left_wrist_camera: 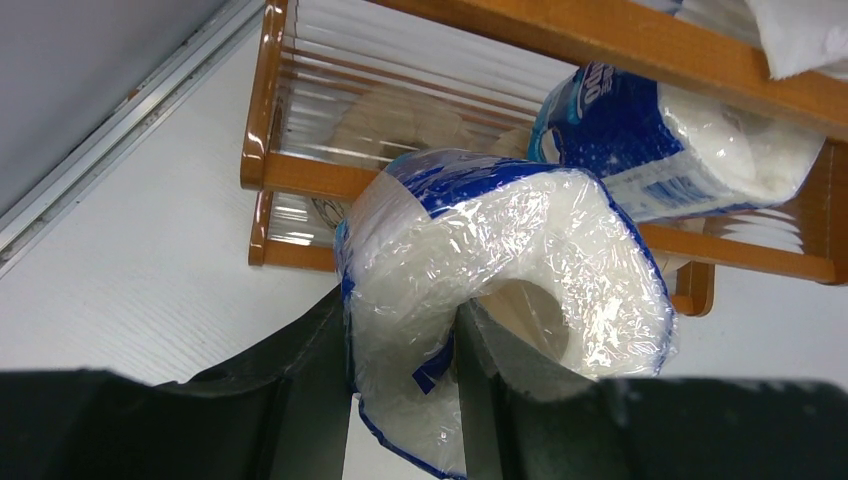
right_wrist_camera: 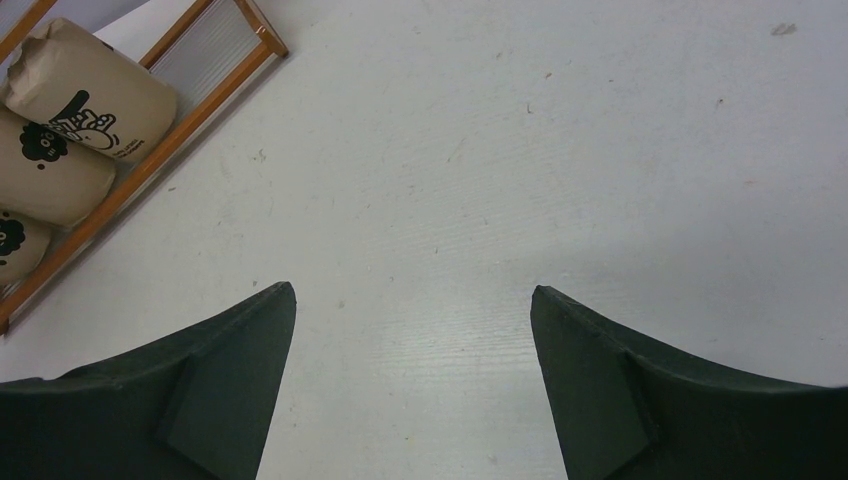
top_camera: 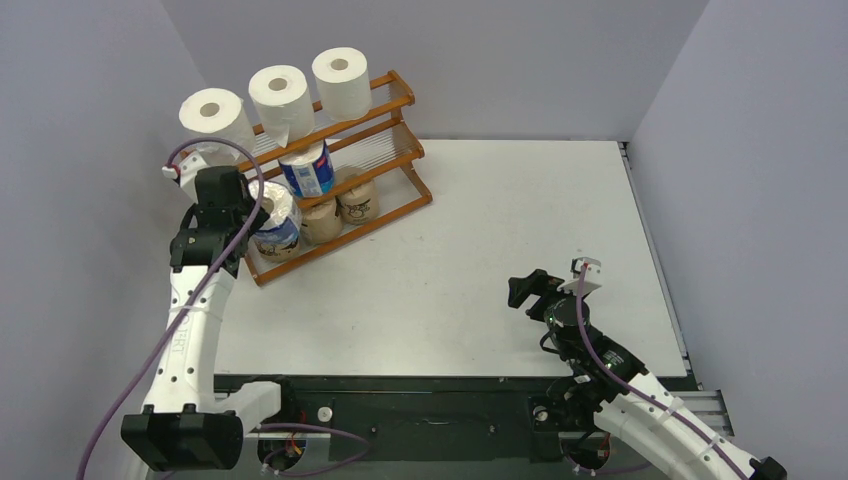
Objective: Place and organize the paper towels onto the shelf
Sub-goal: Place the paper towel on the shelf.
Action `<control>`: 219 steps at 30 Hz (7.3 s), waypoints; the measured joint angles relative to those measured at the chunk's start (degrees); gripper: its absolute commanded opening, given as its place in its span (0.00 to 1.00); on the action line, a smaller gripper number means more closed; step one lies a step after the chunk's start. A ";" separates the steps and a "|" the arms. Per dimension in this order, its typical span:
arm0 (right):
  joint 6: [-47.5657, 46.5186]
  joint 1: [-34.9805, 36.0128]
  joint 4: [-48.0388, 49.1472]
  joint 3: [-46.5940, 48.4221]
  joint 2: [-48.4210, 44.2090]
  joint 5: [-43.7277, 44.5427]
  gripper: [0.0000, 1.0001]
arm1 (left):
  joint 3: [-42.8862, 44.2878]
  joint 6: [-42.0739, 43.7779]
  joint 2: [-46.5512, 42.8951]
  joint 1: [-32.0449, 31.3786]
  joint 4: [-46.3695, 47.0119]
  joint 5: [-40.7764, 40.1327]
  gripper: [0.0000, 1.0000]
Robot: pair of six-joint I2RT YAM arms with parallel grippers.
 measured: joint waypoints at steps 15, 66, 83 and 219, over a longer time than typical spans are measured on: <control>0.00 0.00 0.11 -0.61 -0.66 -0.55 0.83 | 1.51 -1.14 4.66 5.11 2.49 0.81 0.27; 0.00 0.00 0.33 -0.68 -0.02 -0.61 0.82 | 11.89 -13.40 14.75 8.17 -5.14 1.20 0.32; 0.00 0.00 0.63 -0.70 0.00 -0.98 0.82 | 16.00 -13.35 19.41 7.10 -4.96 -1.38 0.44; -0.17 0.00 0.94 -0.70 -0.13 -1.03 0.82 | -14.47 0.92 6.82 -0.24 27.10 -1.99 0.00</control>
